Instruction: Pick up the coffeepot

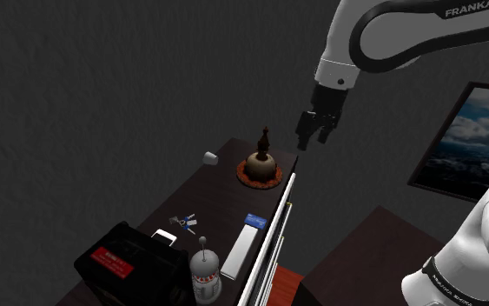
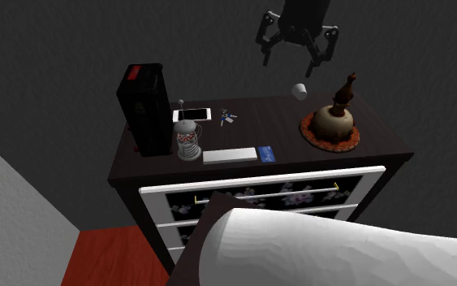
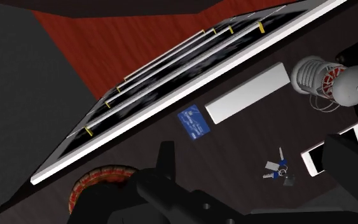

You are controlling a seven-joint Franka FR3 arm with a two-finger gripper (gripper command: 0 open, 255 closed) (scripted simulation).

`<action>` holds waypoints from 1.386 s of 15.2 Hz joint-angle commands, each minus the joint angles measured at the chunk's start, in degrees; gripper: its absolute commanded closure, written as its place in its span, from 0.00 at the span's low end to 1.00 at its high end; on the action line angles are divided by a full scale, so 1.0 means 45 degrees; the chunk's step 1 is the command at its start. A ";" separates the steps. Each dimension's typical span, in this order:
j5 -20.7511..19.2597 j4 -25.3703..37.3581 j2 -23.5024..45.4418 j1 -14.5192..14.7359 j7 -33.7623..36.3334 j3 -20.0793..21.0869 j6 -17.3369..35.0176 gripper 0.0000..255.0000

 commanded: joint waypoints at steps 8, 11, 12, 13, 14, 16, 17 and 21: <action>0.0584 0.0686 0.3429 0.0716 0.1171 0.1320 0.2294 0.00; 0.0602 0.1160 0.4706 0.0944 0.1603 0.1714 0.2956 0.00; 0.0584 0.1345 0.5142 0.1024 0.1753 0.1834 0.3162 0.00; 0.0554 0.1542 0.5583 0.1105 0.1907 0.1948 0.3359 0.00; 0.0512 0.1753 0.6029 0.1189 0.2063 0.2056 0.3546 0.00; 0.0396 0.2214 0.6931 0.1374 0.2384 0.2244 0.3893 0.00; 0.0324 0.2463 0.7387 0.1476 0.2546 0.2323 0.4050 0.00; -0.0026 0.3594 0.9226 0.1956 0.3192 0.2540 0.4565 0.00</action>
